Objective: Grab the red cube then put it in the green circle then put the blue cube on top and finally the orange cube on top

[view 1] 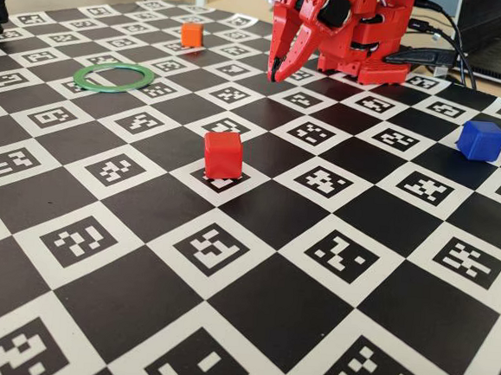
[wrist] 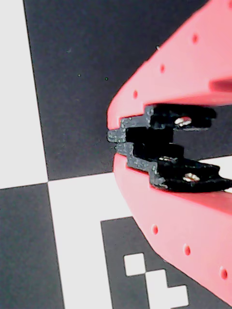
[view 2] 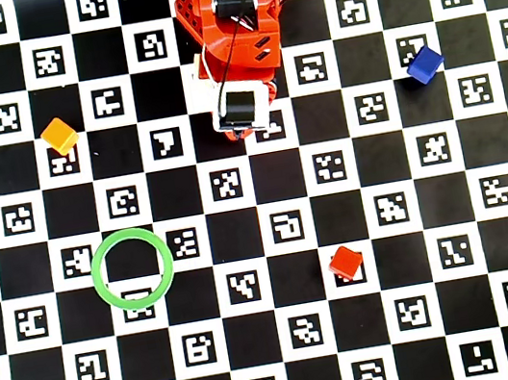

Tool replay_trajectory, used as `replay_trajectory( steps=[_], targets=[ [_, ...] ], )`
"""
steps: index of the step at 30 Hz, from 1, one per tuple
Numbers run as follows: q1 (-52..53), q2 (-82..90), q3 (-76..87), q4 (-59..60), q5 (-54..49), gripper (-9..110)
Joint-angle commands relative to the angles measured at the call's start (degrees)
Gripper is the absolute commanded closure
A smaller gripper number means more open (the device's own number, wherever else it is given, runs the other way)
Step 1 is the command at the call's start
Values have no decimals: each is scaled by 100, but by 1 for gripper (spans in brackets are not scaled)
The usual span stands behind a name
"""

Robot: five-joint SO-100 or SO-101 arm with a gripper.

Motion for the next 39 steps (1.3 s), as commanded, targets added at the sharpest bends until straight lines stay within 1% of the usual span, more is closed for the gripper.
replay_trajectory(
  steps=[1, 23, 27, 30, 33, 39],
  targets=[
    [18, 290, 325, 589, 26, 107],
    [-79, 290, 325, 580, -53, 107],
    [-97, 26, 272, 202, 44, 107],
    [-158, -606, -308, -9, 721, 107],
    [-246, -1679, -1406, -97, 1521, 107],
    [-369, -3340, -3577, 264, 2303, 107]
  ],
)
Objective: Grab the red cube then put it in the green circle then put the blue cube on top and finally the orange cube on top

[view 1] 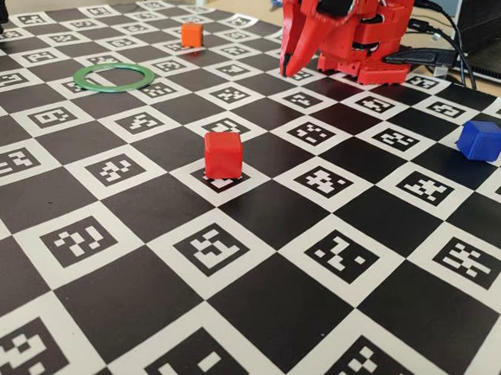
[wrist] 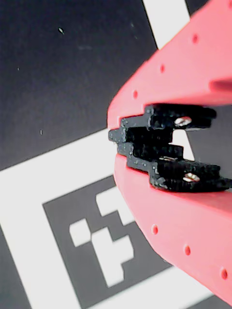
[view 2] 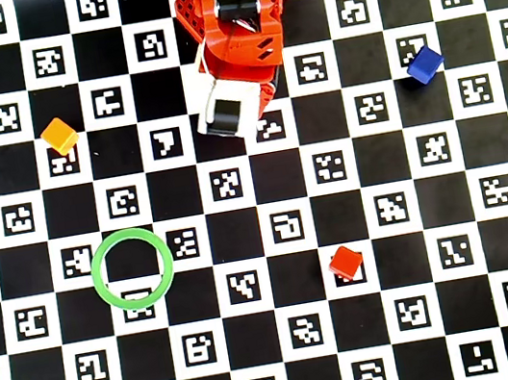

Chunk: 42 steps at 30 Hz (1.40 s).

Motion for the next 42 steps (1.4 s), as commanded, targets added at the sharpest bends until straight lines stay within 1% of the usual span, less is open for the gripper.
replay_trajectory(
  steps=[1, 8, 15, 25, 30, 32, 36, 42],
  targets=[
    [-35, -914, -1863, 246, 536, 107],
    [-325, -2118, -3691, 1134, 1169, 107],
    [-712, -3542, -5493, 2118, 2039, 99],
    [-1266, -5766, -7717, 3006, 3111, 79],
    [-1433, -6214, -8297, 2892, 3656, 65],
    [-1529, -6530, -8719, 3085, 3674, 63],
    [-1591, -7119, -9413, 3270, 3612, 62],
    [-1626, -8042, -10134, 3217, 3208, 58]
  ],
)
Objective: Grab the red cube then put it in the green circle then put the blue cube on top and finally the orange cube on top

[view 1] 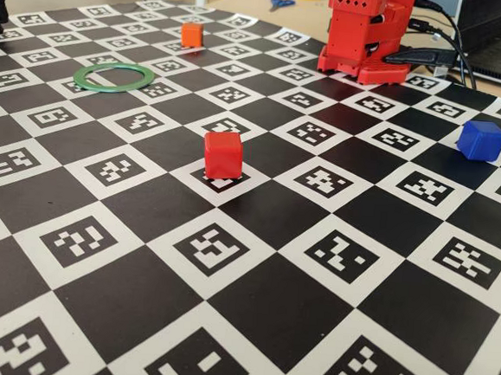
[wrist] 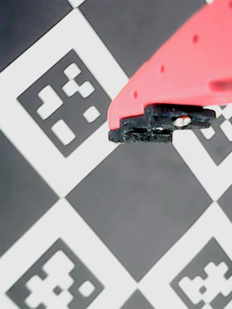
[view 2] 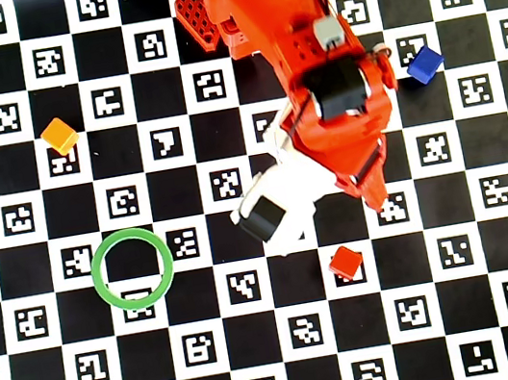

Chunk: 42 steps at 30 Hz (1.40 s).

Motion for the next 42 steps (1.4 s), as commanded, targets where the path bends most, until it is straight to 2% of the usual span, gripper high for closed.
replay_trajectory(
  steps=[1, 20, 42],
  targets=[
    [-79, -220, -712, 413, -220, 58],
    [-18, -2162, -1151, -932, 343, 57],
    [18, -2637, 123, -2602, 158, 57]
  ],
)
